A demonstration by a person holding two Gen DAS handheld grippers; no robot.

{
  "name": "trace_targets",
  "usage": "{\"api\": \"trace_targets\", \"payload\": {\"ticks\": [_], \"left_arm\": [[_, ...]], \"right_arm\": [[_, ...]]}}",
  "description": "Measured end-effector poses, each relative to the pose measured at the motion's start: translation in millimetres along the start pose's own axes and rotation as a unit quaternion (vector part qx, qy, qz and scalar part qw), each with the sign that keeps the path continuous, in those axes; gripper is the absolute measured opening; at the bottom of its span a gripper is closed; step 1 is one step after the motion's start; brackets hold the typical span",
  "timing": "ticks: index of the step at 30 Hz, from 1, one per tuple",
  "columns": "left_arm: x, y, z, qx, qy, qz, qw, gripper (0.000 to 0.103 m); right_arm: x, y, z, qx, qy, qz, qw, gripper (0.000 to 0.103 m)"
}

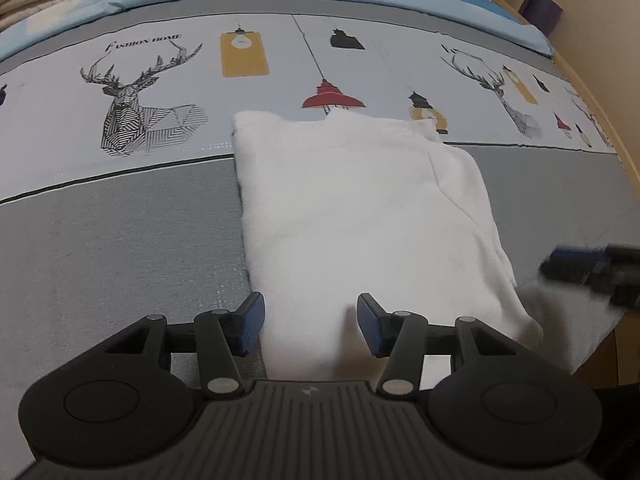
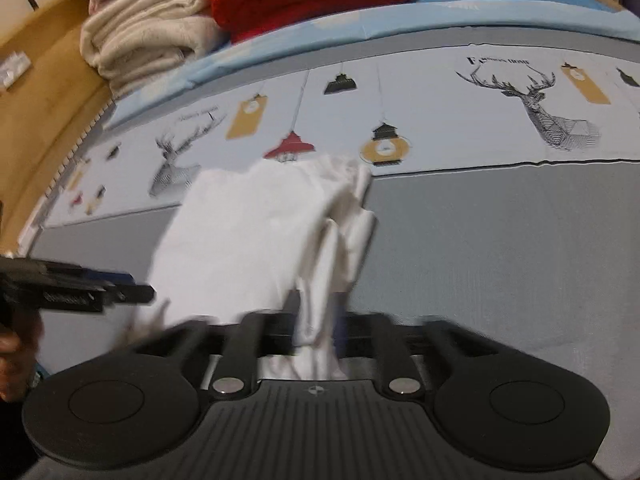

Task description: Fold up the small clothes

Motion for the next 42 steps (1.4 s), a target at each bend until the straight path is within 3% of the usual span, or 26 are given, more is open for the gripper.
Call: {"api": "trace_targets", "payload": {"ticks": [1,4,5,6,7,9,14,19,21,24,27,29,31,36,42], "left_arm": [[-0.1,-0.5,-0.8,0.001,-0.001,0.001,1.0000,0.056],[0.0,-1.6,-2.9,-0.001,-0.001,0.002,1.0000,0.056],[-0.1,-1.9,-4.1,-0.001,-0.002,0.002,1.0000,0.056],[-0.2,-2.2,-5.3,-0.001,-0.003,0.003,1.0000,0.056],[-0.4,-2.9,-6.6,-0.001,-0.005,0.004,1.0000,0.056],[-1.6,-4.1,-8.5,0.001,-0.008,0.005,1.0000,0.056],[-2.6,-3.6,-7.3,0.002,-0.007,0.004,1.0000,0.056],[4.0,7.6,-1.2,0.002,0.006,-0.016,0.9999,0.057],[9.6,13.3,3.2,-0.003,0.023,-0.027,0.9994,0.059],[14.9,17.2,7.0,-0.008,0.042,-0.030,0.9986,0.064],[10.3,16.6,3.9,0.002,0.027,-0.019,0.9995,0.067],[4.7,17.1,-1.7,0.011,0.000,-0.007,0.9999,0.069],[-0.6,18.3,-8.9,0.024,-0.033,0.008,0.9992,0.073],[-4.0,37.6,-24.0,0.043,-0.085,0.005,0.9954,0.075],[-16.3,57.7,-23.8,0.071,-0.112,-0.019,0.9909,0.075]], "right_arm": [[2.9,6.0,-1.1,0.001,0.005,-0.013,1.000,0.056],[19.2,28.8,-8.7,0.022,-0.031,-0.072,0.997,0.053],[24.7,35.2,-12.8,0.026,-0.048,-0.090,0.994,0.047],[28.7,40.0,-15.4,0.024,-0.057,-0.105,0.993,0.037],[33.2,44.0,-17.4,0.018,-0.060,-0.117,0.991,0.005],[34.3,43.8,-20.4,0.000,-0.051,-0.121,0.991,0.004],[14.0,20.2,-20.5,-0.050,-0.001,-0.056,0.997,0.003],[48.3,40.8,-2.1,0.016,-0.017,-0.156,0.988,0.003],[52.8,43.7,-1.0,0.029,-0.022,-0.165,0.986,0.004],[48.3,42.8,0.1,0.027,-0.006,-0.158,0.987,0.007],[37.9,35.8,-1.0,0.030,-0.009,-0.128,0.991,0.028],[23.5,29.7,-2.6,0.012,0.002,-0.081,0.997,0.045],[9.9,24.2,0.1,-0.003,0.028,-0.035,0.999,0.056],[-2.8,31.0,15.2,0.012,0.062,0.009,0.998,0.058],[-6.1,72.6,30.9,0.041,0.098,-0.014,0.994,0.059]]}}
Point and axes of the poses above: each gripper's, at about its wrist camera, not at the fingertips, and y roughly the way its jaws point, z to its right, x to its underside, the point moved 9 cm from there along y, roughly the way its jaws point, and after that the axes turned 15 degrees about -x, right-handed, at the moved point
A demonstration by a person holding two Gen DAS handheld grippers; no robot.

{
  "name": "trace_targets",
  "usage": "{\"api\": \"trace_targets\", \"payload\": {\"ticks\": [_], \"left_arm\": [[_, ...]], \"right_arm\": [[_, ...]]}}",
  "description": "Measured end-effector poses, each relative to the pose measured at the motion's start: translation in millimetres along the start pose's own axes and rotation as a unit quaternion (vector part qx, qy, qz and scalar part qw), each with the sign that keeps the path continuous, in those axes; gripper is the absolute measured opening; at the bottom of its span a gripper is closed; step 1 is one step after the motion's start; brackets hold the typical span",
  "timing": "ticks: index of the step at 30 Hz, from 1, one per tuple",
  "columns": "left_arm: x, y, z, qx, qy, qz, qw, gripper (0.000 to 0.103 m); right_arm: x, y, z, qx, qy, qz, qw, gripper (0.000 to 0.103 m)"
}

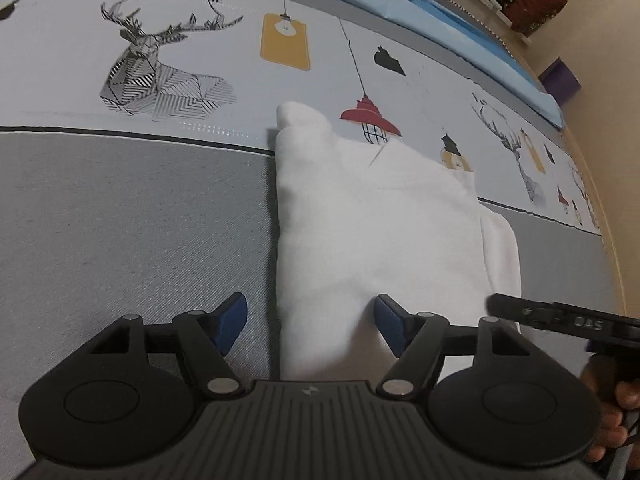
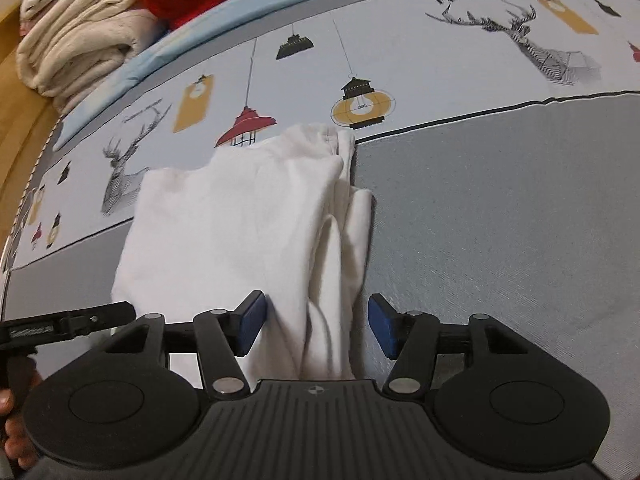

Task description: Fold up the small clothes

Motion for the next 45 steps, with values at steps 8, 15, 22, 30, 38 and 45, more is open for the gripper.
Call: {"api": "trace_targets", "payload": {"ticks": [8,15,22,30,38,45], "left_arm": [[-14.6,28.7,15.3,0.015,0.002,-0.014,0.9998,0.073],[-47.8,10.7,22.4,0.036,0.022,0.058,0.9974,0.034],[-98.3,-54.8,3.5,0.015,-0.006,0.229,0.9732,0.062],[-79.1,-12.5,-31.5,-0.011,-0.065,0.105,0.9923,0.087],[-56.9,27.0,-47.0,-0.004,-0.090,0.006,0.9959,0.075],[-48.2,26.4,-36.8,0.013,-0.050,0.012,0.9986,0.023]], "right_arm": [[-11.2,33.4,11.5,-0.004,0.061,-0.009,0.998,0.053],[-27.6,37.8,1.9,-0.028,0.045,0.004,0.999,0.026],[-73.9,15.0,-47.8,-0.068,-0.040,0.146,0.986,0.030],[-85.5,15.6,-37.0,0.014,-0.035,0.183,0.982,0.063],[-50.4,51.8,-32.1,0.035,-0.061,0.053,0.996,0.059],[-41.9,55.1,-27.8,0.010,-0.034,0.033,0.999,0.019]]}}
Point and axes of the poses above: each gripper's, at about its wrist camera, not at the fingertips, and y roughly the way its jaws point, z to its right, x to its underside, the point moved 9 cm from there along y, roughly the way its jaws point, and after that the axes turned 15 degrees about -x, right-handed, at the moved point
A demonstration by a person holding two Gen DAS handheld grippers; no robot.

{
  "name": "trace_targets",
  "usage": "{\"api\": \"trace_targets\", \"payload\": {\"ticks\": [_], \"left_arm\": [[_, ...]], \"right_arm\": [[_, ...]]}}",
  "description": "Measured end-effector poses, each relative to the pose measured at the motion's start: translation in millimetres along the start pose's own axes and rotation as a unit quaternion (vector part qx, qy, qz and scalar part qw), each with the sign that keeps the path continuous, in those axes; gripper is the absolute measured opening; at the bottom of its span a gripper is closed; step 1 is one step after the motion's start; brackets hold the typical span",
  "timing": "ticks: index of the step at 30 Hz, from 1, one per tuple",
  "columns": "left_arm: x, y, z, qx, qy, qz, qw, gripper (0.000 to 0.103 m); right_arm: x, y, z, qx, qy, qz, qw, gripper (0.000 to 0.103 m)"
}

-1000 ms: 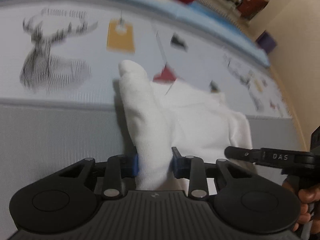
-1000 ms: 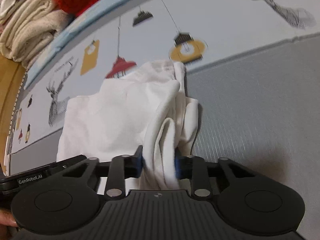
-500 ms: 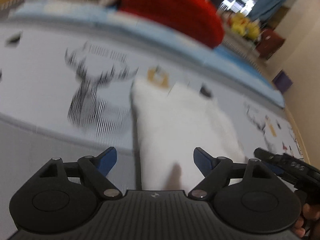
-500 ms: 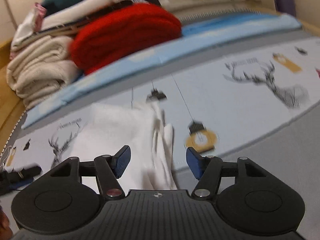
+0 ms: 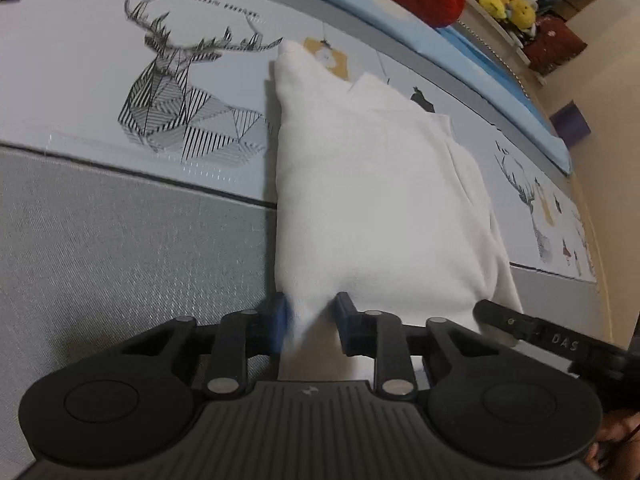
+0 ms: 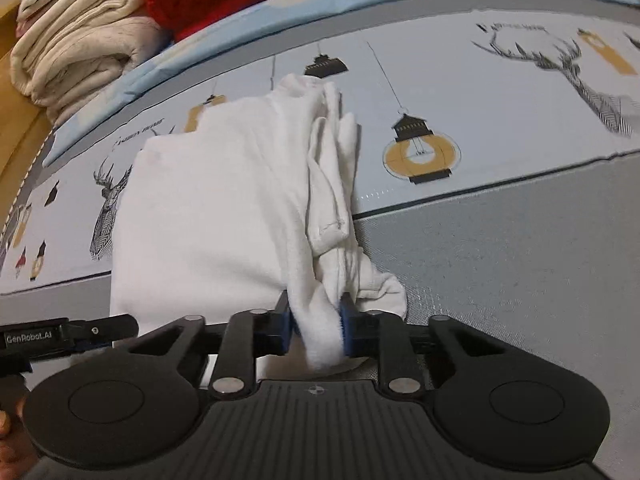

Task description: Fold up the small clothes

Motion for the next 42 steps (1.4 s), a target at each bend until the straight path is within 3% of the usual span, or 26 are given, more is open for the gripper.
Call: {"api": "trace_targets", "payload": {"ticks": [7,11,14,18,21,23,25,27,28,29,31,33,35,39,42], "left_arm": [[-9.1,-10.0,-12.6,-0.018,-0.030,0.027,0.9990,0.024],[-12.5,-16.9,-8.7,-0.022,-0.027,0.030,0.9990,0.024],[-1.6,-9.1,-11.0,-0.033,-0.015,-0.001,0.9993,0.025],[7.6,-4.5,-17.2,-0.075,0.010,-0.018,0.9970,0.039],[7.9,-12.8,-22.2,-0.090,0.010,-0.012,0.9958,0.040],[3.8,-23.7,-25.2,-0.106,0.014,0.012,0.9942,0.041],[0.2,-39.8,-25.5,-0.129,0.029,0.047,0.9902,0.048],[-2.6,-62.5,-23.6,-0.154,0.042,0.096,0.9824,0.074],[-2.5,-73.8,-21.4,-0.167,0.049,0.121,0.9773,0.081],[-0.9,-85.7,-18.2,-0.174,0.058,0.142,0.9728,0.087],[4.5,-108.2,-10.3,-0.161,0.076,0.165,0.9701,0.087],[8.2,-134.8,-4.7,-0.161,0.084,0.195,0.9638,0.090],[14.9,-166.4,2.8,-0.161,0.091,0.234,0.9544,0.093],[45.5,-225.8,16.9,-0.146,0.094,0.298,0.9386,0.102],[81.2,-249.0,20.4,-0.126,0.090,0.304,0.9401,0.102]], "right_arm": [[0.0,-2.7,-4.5,-0.044,0.045,0.002,0.998,0.016],[4.5,-3.4,-3.8,-0.032,0.049,-0.006,0.998,0.021],[5.3,-7.0,-0.9,-0.027,0.055,-0.007,0.998,0.024],[7.3,-11.5,3.4,-0.024,0.064,-0.008,0.998,0.024],[15.0,-13.3,12.6,0.006,0.072,-0.027,0.997,0.024],[17.8,-18.5,16.4,0.017,0.082,-0.031,0.996,0.030],[19.3,-27.6,16.6,0.036,0.071,-0.029,0.996,0.035],[20.7,-40.5,17.1,0.068,0.051,-0.022,0.996,0.037],[20.4,-48.6,16.8,0.091,0.034,-0.014,0.995,0.037],[18.6,-59.0,15.4,0.116,0.009,0.001,0.993,0.037],[10.5,-82.3,4.1,0.146,-0.047,0.046,0.987,0.037],[0.8,-114.1,-17.5,0.140,-0.098,0.108,0.979,0.041],[-0.7,-144.7,-41.3,0.115,-0.129,0.158,0.972,0.059],[18.3,-194.7,-75.6,0.064,-0.167,0.216,0.960,0.071],[38.9,-221.6,-83.5,0.049,-0.173,0.238,0.954,0.073]]}}
Point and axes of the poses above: each gripper's, at about its wrist camera, not at the fingertips, and y roughly the way its jaws point, z to its right, x to its underside, the point moved 9 cm from there along y, roughly the way its jaws point, and after that the axes turned 15 degrees about -x, right-handed, at the moved point
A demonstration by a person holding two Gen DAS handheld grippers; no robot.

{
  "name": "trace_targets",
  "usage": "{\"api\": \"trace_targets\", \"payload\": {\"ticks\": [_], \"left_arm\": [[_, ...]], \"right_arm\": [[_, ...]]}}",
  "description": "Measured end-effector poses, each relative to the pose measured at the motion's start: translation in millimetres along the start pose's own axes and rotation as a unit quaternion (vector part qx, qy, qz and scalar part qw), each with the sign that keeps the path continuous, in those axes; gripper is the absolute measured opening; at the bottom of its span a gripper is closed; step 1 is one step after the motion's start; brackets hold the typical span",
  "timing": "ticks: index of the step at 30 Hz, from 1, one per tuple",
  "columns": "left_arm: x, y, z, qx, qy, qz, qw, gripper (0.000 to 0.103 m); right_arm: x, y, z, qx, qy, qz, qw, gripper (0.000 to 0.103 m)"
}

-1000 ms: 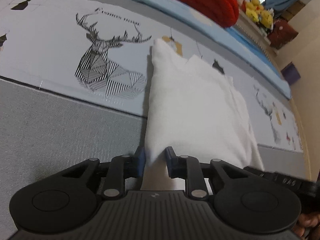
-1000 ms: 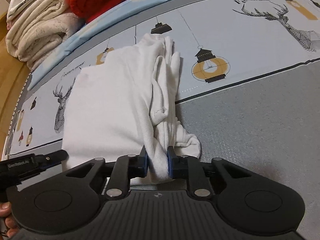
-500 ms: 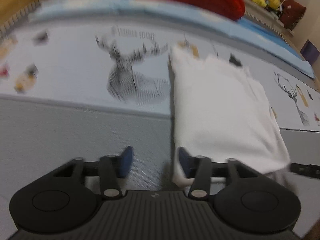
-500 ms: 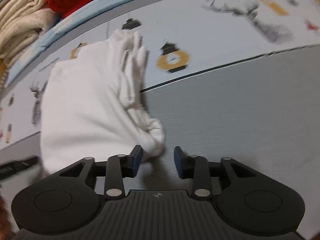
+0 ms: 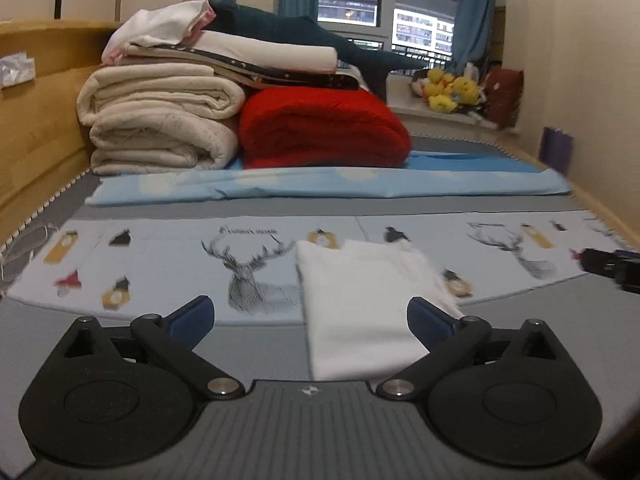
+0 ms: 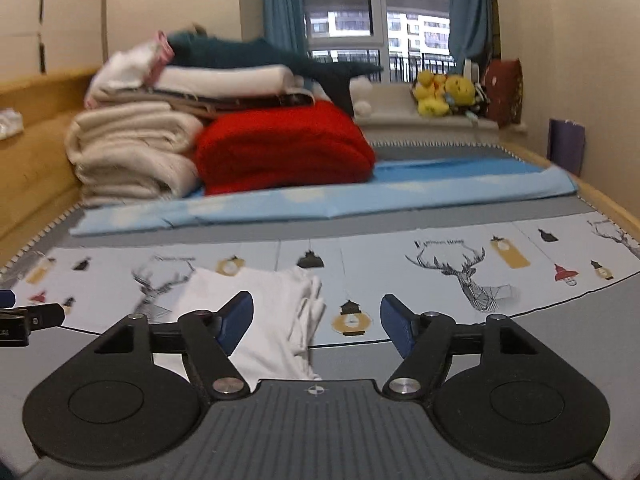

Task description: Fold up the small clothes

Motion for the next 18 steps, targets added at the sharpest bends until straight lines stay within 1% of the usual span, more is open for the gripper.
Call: {"api": "trace_targets", "payload": {"ticks": [2,3,5,6,7,8,9,10,12,14,16,18], "left_arm": [[18.4,-14.9,1.1,0.002,-0.015,-0.019,0.9997,0.102],[28.7,-21.8,1.3,-0.003,-0.022,-0.022,0.9995,0.102],[47.9,-27.1,3.4,-0.021,-0.015,-0.002,0.9997,0.102],[59.8,-27.0,8.2,-0.024,0.004,0.001,0.9997,0.102],[72.0,-21.2,14.2,-0.025,0.029,-0.021,0.9990,0.102],[79.4,-17.9,18.8,-0.022,0.038,-0.046,0.9979,0.102],[79.2,-19.0,20.9,-0.012,0.027,-0.048,0.9984,0.102],[76.4,-19.6,22.6,-0.004,0.017,-0.041,0.9990,0.102],[74.9,-15.2,24.8,-0.013,0.022,-0.037,0.9990,0.102],[80.1,-7.4,25.2,-0.022,0.020,-0.053,0.9982,0.102],[84.9,-0.5,24.2,-0.021,0.000,-0.076,0.9969,0.102],[85.4,4.5,23.3,-0.025,-0.008,-0.082,0.9963,0.102]], "right_arm": [[8.8,-17.7,-0.4,0.014,-0.003,0.008,1.000,0.075],[15.3,-24.0,0.5,0.020,-0.003,0.012,1.000,0.075],[32.1,-28.6,0.4,0.029,0.002,0.012,1.000,0.076],[41.1,-27.8,-0.1,0.033,0.008,0.003,0.999,0.076],[48.3,-26.9,-0.5,0.033,0.021,-0.009,0.999,0.076],[51.6,-27.3,-4.1,0.025,0.035,-0.012,0.999,0.076],[53.8,-28.9,-6.7,0.020,0.039,-0.011,0.999,0.076],[56.8,-31.2,-11.2,0.023,0.031,-0.013,0.999,0.076],[62.1,-29.9,-18.6,0.035,0.003,-0.025,0.999,0.076],[65.4,-27.4,-26.3,0.032,-0.020,-0.032,0.999,0.076],[68.0,-23.4,-31.9,0.027,-0.035,-0.039,0.998,0.076],[71.0,-18.6,-33.3,0.027,-0.037,-0.049,0.998,0.076]]}}
Point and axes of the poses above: each gripper's, at about its wrist camera, not at the fingertips, and y roughly the way its jaws point, z to its right, x to its underside, the point moved 9 cm from there along y, roughly the way its jaws point, and after that the axes turned 15 degrees about -x, right-handed, at the moved point
